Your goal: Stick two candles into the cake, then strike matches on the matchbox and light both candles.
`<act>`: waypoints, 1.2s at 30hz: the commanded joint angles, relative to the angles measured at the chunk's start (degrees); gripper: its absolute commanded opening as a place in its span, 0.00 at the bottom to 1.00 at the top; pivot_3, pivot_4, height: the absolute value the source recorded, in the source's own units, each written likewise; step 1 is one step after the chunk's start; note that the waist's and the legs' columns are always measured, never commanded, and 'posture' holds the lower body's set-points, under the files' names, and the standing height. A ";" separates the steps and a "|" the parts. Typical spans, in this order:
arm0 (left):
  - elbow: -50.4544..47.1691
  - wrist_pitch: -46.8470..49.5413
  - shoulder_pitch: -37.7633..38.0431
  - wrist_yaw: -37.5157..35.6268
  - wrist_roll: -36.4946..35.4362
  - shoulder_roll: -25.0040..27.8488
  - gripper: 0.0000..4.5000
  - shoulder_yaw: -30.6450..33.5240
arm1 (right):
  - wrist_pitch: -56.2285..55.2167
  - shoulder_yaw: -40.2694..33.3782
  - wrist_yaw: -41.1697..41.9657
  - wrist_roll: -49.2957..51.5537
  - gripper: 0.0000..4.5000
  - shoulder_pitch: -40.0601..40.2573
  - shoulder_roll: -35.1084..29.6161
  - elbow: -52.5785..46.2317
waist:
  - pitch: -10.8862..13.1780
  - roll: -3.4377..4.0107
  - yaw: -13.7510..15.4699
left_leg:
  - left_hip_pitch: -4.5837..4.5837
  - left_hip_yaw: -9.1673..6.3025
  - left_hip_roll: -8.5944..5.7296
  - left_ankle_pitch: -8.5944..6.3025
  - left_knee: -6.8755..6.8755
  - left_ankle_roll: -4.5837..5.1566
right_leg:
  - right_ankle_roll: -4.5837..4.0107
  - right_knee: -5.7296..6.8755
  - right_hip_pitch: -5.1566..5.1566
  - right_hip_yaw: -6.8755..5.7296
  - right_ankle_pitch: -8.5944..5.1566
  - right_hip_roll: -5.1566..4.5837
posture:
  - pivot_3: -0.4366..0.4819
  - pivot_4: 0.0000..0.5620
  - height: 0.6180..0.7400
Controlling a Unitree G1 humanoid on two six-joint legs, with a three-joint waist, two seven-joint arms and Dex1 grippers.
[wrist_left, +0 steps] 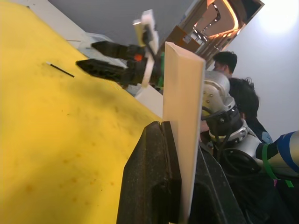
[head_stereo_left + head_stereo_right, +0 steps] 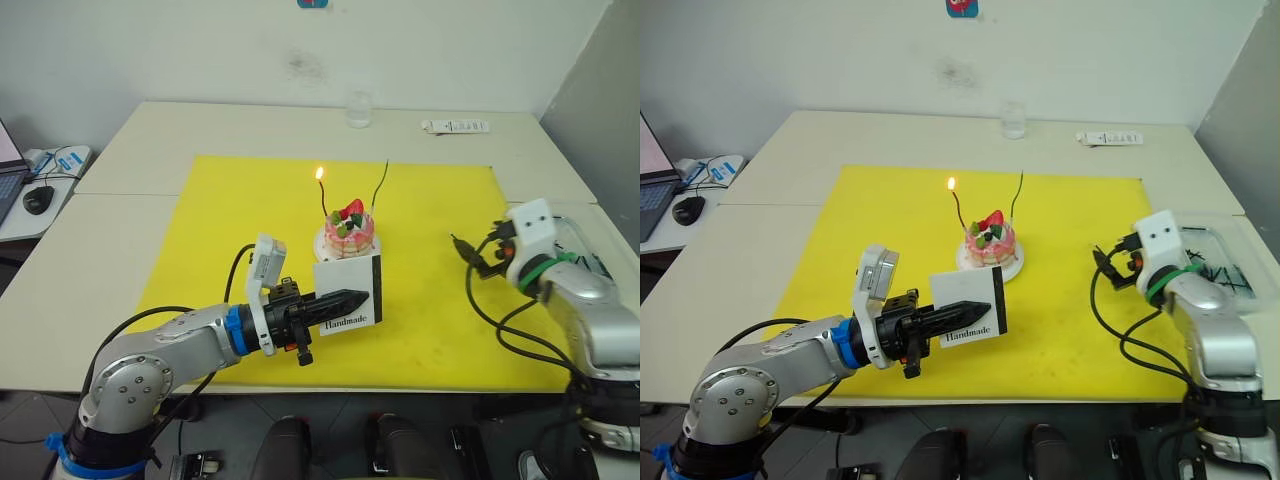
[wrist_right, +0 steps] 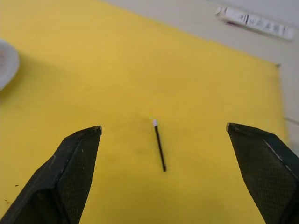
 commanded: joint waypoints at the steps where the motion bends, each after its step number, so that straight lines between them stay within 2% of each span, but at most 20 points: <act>1: -1.97 -0.48 -0.37 -0.46 -1.41 0.79 0.00 1.15 | -3.99 0.49 -0.74 -0.79 1.00 -4.24 0.63 6.65 | 0.00 0.00 0.06 | 0.00 0.04 -0.01 0.00 0.00 0.00 | 0.00 -0.01 0.00 0.02 0.00 -0.01 | 0.48 0.27 1.00; 7: -2.70 -0.67 0.23 0.07 -2.18 1.45 0.00 1.34 | -7.67 2.30 -1.53 -1.95 1.00 -8.05 2.55 16.59 | 0.00 0.00 0.04 | -0.01 -0.02 0.06 0.00 -0.05 0.00 | 0.18 -0.01 -0.01 0.08 0.10 0.03 | 0.48 0.27 1.00; 10: -3.15 -0.76 0.36 0.76 -2.64 1.51 0.00 1.28 | -6.78 2.40 -2.98 -1.92 0.87 -9.68 4.52 18.60 | 0.00 0.00 -0.02 | -0.02 -0.08 0.11 0.00 -0.08 0.00 | 0.16 0.02 -0.03 0.06 0.09 0.09 | 0.48 0.27 1.00; 14: -3.52 -0.81 0.59 1.38 -3.19 1.69 0.00 1.33 | -6.72 3.83 -3.74 -3.10 0.56 -9.92 5.82 19.36 | 0.00 0.00 -0.09 | 0.00 -0.15 0.11 0.00 -0.06 0.00 | 0.16 0.08 -0.02 0.02 0.10 0.11 | 0.48 0.27 1.00; 25: -3.62 -0.85 0.71 2.05 -4.25 2.50 0.00 1.41 | -3.86 2.91 -5.33 -2.67 0.56 -9.50 6.20 19.64 | -0.01 0.00 -0.05 | 0.02 -0.14 0.09 0.00 -0.02 0.00 | 0.20 0.08 0.02 0.03 0.13 0.08 | 0.48 0.27 1.00; 28: -3.36 -0.82 0.30 2.23 -4.25 2.45 0.00 1.12 | -3.32 1.60 -6.33 -1.65 0.42 -9.71 7.00 20.12 | -0.01 0.00 -0.03 | 0.02 -0.14 0.08 0.00 -0.02 0.00 | 0.21 0.07 0.03 0.03 0.13 0.08 | 0.48 0.27 1.00; 33: -2.88 -0.69 -0.02 1.89 -4.10 2.59 0.00 1.13 | -2.99 1.09 -6.75 -1.27 0.03 -9.65 7.57 19.86 | -0.01 0.00 -0.03 | 0.03 -0.14 0.06 0.00 0.00 0.00 | 0.21 0.06 0.06 0.03 0.14 0.07 | 0.48 0.27 1.00; 36: -2.84 -0.71 -0.05 1.84 -4.06 2.56 0.00 1.09 | -2.26 0.85 -6.82 -1.04 0.01 -9.01 7.49 18.41 | -0.01 0.00 -0.03 | 0.03 -0.14 0.06 0.00 0.00 0.00 | 0.21 0.06 0.07 0.03 0.14 0.07 | 0.48 0.27 1.00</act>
